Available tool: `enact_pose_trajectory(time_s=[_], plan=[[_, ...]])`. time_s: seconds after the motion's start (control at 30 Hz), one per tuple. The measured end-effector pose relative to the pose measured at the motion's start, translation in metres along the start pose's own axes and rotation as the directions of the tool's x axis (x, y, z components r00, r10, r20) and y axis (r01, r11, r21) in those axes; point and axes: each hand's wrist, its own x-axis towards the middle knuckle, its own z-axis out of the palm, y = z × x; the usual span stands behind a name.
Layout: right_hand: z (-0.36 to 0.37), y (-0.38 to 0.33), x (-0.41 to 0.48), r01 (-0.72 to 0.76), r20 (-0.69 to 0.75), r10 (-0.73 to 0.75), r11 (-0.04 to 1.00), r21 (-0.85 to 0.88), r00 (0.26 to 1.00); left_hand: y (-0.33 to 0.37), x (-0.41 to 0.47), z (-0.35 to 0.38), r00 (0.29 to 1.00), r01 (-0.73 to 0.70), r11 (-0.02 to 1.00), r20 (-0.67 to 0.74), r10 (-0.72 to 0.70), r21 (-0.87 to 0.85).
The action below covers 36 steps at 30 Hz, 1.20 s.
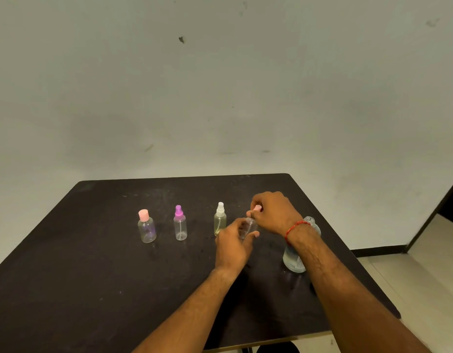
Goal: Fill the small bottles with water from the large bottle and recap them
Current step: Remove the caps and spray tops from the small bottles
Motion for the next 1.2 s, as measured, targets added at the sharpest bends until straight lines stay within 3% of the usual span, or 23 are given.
enact_pose_trajectory(time_s=[0.17, 0.4, 0.7, 0.9, 1.2], plan=[[-0.017, 0.0, -0.003, 0.006, -0.046, -0.004, 0.999, 0.054, 0.999, -0.003, 0.002, 0.001, 1.0, 0.027, 1.0, 0.007, -0.027, 0.0], [-0.031, 0.006, -0.017, -0.045, -0.264, 0.068, 0.995, 0.091, 0.962, -0.015, 0.011, 0.014, 0.997, 0.065, 0.998, -0.03, -0.064, 0.015], [0.034, 0.012, -0.036, -0.163, -0.461, 0.256, 0.959, 0.232, 0.85, -0.019, 0.032, 0.023, 0.996, 0.089, 0.995, -0.029, -0.088, 0.034], [0.086, 0.007, -0.04, -0.263, -0.427, 0.406, 0.897, 0.356, 0.808, -0.029, 0.036, 0.027, 0.995, 0.096, 0.995, -0.019, -0.096, 0.014], [0.127, 0.017, -0.029, -0.364, -0.337, 0.457, 0.881, 0.303, 0.823, -0.034, 0.041, 0.035, 0.996, 0.085, 0.996, -0.036, -0.085, 0.0]])
